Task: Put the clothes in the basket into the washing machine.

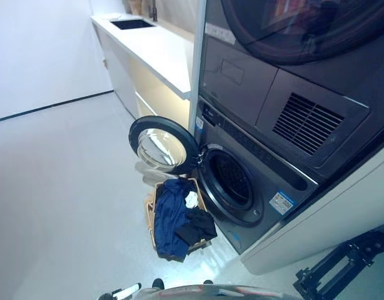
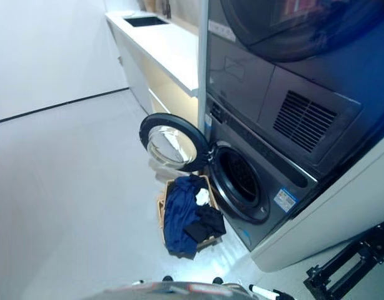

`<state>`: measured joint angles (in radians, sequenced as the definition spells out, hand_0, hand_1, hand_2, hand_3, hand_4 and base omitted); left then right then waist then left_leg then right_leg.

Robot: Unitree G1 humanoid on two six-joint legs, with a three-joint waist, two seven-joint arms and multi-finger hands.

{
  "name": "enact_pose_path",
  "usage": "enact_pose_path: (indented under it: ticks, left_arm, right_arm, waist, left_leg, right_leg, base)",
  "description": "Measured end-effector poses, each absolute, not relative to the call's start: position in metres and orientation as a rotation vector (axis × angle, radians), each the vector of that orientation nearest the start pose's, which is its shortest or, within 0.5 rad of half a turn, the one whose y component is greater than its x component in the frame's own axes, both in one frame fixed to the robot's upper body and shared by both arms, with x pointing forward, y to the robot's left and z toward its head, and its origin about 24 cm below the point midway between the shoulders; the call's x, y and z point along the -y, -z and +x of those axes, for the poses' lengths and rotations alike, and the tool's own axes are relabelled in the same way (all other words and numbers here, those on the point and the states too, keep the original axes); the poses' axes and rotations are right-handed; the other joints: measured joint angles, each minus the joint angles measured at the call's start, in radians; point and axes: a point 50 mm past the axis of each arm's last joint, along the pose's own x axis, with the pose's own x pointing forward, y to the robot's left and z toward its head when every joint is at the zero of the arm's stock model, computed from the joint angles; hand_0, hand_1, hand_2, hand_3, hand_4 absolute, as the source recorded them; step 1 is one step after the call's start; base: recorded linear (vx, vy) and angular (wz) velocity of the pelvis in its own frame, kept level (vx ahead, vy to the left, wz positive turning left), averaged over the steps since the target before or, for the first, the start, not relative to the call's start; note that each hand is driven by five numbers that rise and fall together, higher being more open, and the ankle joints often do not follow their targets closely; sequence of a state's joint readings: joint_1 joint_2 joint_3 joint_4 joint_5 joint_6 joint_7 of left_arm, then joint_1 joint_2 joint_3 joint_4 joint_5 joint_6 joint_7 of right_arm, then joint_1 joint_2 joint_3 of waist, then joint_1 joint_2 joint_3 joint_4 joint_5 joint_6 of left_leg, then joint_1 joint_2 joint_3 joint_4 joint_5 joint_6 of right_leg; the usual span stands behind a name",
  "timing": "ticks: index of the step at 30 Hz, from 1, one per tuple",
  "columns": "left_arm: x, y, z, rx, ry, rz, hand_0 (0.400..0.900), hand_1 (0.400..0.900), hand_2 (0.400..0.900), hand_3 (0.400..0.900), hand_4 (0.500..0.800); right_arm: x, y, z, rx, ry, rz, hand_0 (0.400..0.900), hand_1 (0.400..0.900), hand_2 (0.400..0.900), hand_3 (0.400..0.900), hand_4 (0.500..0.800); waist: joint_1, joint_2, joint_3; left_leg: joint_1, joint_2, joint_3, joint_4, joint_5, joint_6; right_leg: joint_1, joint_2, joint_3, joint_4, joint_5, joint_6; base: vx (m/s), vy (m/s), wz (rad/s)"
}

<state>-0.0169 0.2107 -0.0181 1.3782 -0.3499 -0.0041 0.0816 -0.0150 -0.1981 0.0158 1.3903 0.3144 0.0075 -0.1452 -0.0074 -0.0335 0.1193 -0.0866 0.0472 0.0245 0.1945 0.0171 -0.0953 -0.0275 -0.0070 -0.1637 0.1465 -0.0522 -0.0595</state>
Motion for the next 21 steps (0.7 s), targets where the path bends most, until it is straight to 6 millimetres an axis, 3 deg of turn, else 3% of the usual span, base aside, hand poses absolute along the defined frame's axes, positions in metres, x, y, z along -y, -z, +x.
enact_pose_path:
  ticks: [1, 2, 4, 6, 8, 10, 12, 15, 18, 19, 20, 21]
  left_arm:
    - [-0.235, 0.167, 0.073, -1.288, -0.437, -0.080, 0.900, 0.900, 0.900, 0.900, 0.800]
    - [-0.228, 0.168, 0.078, -1.277, -0.442, -0.117, 0.900, 0.900, 0.900, 0.900, 0.800]
    - [-0.216, 0.170, 0.079, -1.275, -0.443, -0.170, 0.900, 0.900, 0.900, 0.900, 0.800]
    - [-0.212, 0.171, 0.077, -1.283, -0.461, -0.202, 0.900, 0.900, 0.900, 0.900, 0.800]
    - [-0.211, 0.171, 0.077, -1.282, -0.472, -0.216, 0.900, 0.900, 0.900, 0.900, 0.800]
    - [-0.211, 0.171, 0.081, -1.274, -0.479, -0.219, 0.900, 0.900, 0.900, 0.900, 0.800]
    - [-0.209, 0.171, 0.078, -1.283, -0.487, -0.231, 0.900, 0.900, 0.900, 0.900, 0.800]
    - [-0.207, 0.172, 0.079, -1.280, -0.490, -0.232, 0.900, 0.900, 0.900, 0.900, 0.800]
    - [-0.208, 0.173, 0.068, -1.308, -0.506, -0.231, 0.900, 0.900, 0.900, 0.900, 0.800]
    - [-0.208, 0.174, 0.066, -1.312, -0.508, -0.230, 0.900, 0.900, 0.900, 0.900, 0.800]
    - [-0.210, 0.174, 0.060, -1.318, -0.517, -0.225, 0.900, 0.900, 0.900, 0.900, 0.800]
    - [-0.217, 0.173, 0.059, -1.311, -0.525, -0.211, 0.900, 0.900, 0.900, 0.900, 0.800]
  right_arm:
    - [0.237, 0.168, 0.060, -1.339, 0.457, -0.013, 0.900, 0.900, 0.900, 0.900, 0.800]
    - [0.241, 0.167, 0.063, -1.328, 0.465, -0.023, 0.900, 0.900, 0.900, 0.900, 0.800]
    - [0.250, 0.163, 0.073, -1.295, 0.479, -0.044, 0.900, 0.900, 0.900, 0.900, 0.800]
    - [0.254, 0.160, 0.083, -1.262, 0.488, -0.057, 0.900, 0.900, 0.900, 0.900, 0.800]
    - [0.255, 0.158, 0.089, -1.245, 0.488, -0.057, 0.900, 0.900, 0.900, 0.900, 0.800]
    - [0.254, 0.157, 0.097, -1.224, 0.484, -0.054, 0.900, 0.900, 0.900, 0.900, 0.800]
    - [0.255, 0.155, 0.105, -1.203, 0.484, -0.055, 0.900, 0.900, 0.900, 0.900, 0.800]
    - [0.260, 0.151, 0.112, -1.176, 0.503, -0.052, 0.900, 0.900, 0.900, 0.900, 0.800]
    - [0.254, 0.152, 0.115, -1.160, 0.490, -0.040, 0.900, 0.900, 0.900, 0.900, 0.800]
    - [0.253, 0.152, 0.116, -1.156, 0.487, -0.032, 0.900, 0.900, 0.900, 0.900, 0.800]
    - [0.248, 0.154, 0.115, -1.160, 0.478, -0.021, 0.900, 0.900, 0.900, 0.900, 0.800]
    - [0.240, 0.157, 0.112, -1.172, 0.460, -0.008, 0.900, 0.900, 0.900, 0.900, 0.800]
  waist:
    - [0.003, 0.003, 0.028]
    - [0.008, 0.015, 0.054]
    - [0.008, 0.033, 0.080]
    - [0.004, 0.031, 0.088]
    - [0.007, 0.029, 0.091]
    - [0.010, 0.024, 0.103]
    - [0.012, 0.022, 0.107]
    - [0.046, 0.043, 0.118]
    - [0.077, 0.021, 0.097]
    - [0.087, 0.025, 0.085]
    - [0.081, 0.030, 0.075]
    - [0.078, 0.010, 0.055]
  left_leg:
    - [-0.035, 0.006, -0.013, 0.070, -0.017, -0.039]
    - [-0.047, 0.007, -0.027, 0.097, -0.007, -0.051]
    - [-0.090, -0.006, -0.034, 0.188, 0.000, -0.054]
    - [-0.102, -0.045, -0.026, 0.204, -0.022, -0.032]
    - [-0.071, -0.069, -0.032, 0.083, -0.019, -0.022]
    - [-0.062, -0.068, -0.034, -0.003, -0.019, -0.023]
    - [-0.037, -0.062, -0.062, -0.209, -0.008, -0.039]
    - [-0.018, -0.021, -0.055, -0.251, -0.002, -0.041]
    - [-0.016, -0.038, 0.001, -0.211, 0.036, -0.015]
    - [-0.023, -0.034, 0.029, -0.206, 0.046, 0.023]
    - [-0.024, -0.023, 0.059, -0.201, 0.087, 0.089]
    - [-0.022, -0.036, 0.076, -0.202, 0.097, 0.135]
  right_leg:
    - [-0.003, 0.002, -0.005, 0.008, -0.011, 0.006]
    - [-0.005, 0.004, -0.011, 0.019, -0.016, -0.002]
    - [-0.017, -0.010, -0.017, 0.034, -0.016, -0.009]
    - [-0.022, -0.037, -0.017, 0.027, -0.016, -0.009]
    - [-0.022, -0.043, -0.014, -0.009, -0.014, -0.011]
    - [-0.020, -0.041, -0.009, -0.029, -0.003, -0.011]
    - [-0.020, -0.038, 0.002, -0.063, 0.012, -0.002]
    - [0.022, -0.002, 0.078, -0.137, 0.026, 0.011]
    - [0.035, -0.027, 0.134, -0.181, 0.028, 0.016]
    - [0.043, -0.028, 0.114, -0.174, 0.022, 0.015]
    - [0.029, -0.042, 0.091, -0.063, -0.013, 0.038]
    - [0.021, -0.064, 0.092, 0.026, -0.062, 0.076]
  base:
    - [0.03, -0.100, 0.17]
    - [0.05, -0.101, 0.13]
    - [0.11, -0.023, 0.04]
    - [0.18, 0.032, -0.08]
    - [0.19, 0.060, -0.13]
    - [0.42, 0.165, -0.27]
    - [0.43, 0.204, -0.38]
    - [0.37, 0.239, -0.34]
    - [0.44, 0.365, -0.29]
    - [0.30, 0.310, -0.17]
    - [0.25, 0.301, -0.17]
    - [0.16, 0.221, -0.14]
